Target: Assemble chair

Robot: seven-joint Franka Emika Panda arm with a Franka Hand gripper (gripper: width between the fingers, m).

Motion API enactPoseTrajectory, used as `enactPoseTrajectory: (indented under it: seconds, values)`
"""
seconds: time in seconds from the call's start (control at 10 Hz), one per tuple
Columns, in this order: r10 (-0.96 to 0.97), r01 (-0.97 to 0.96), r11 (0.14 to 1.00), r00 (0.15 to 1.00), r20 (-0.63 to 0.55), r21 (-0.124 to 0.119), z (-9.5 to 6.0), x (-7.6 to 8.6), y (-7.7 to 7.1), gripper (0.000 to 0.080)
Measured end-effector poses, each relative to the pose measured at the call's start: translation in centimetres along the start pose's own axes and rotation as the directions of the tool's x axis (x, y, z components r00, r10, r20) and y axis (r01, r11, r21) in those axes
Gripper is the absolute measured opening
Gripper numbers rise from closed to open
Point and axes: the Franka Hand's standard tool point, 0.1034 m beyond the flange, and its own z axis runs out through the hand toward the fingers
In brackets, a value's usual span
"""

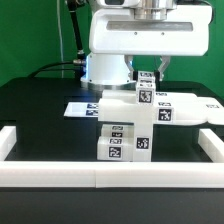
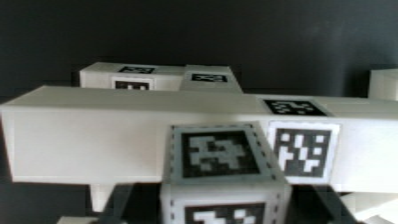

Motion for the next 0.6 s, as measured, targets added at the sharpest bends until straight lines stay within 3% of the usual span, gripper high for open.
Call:
enactPoseTrajectory:
  seconds: [0.6]
  values:
    - [0.419, -0.419, 0.908, 0.908, 0.000, 0.001, 0.01, -0.02, -0.15, 0.0287]
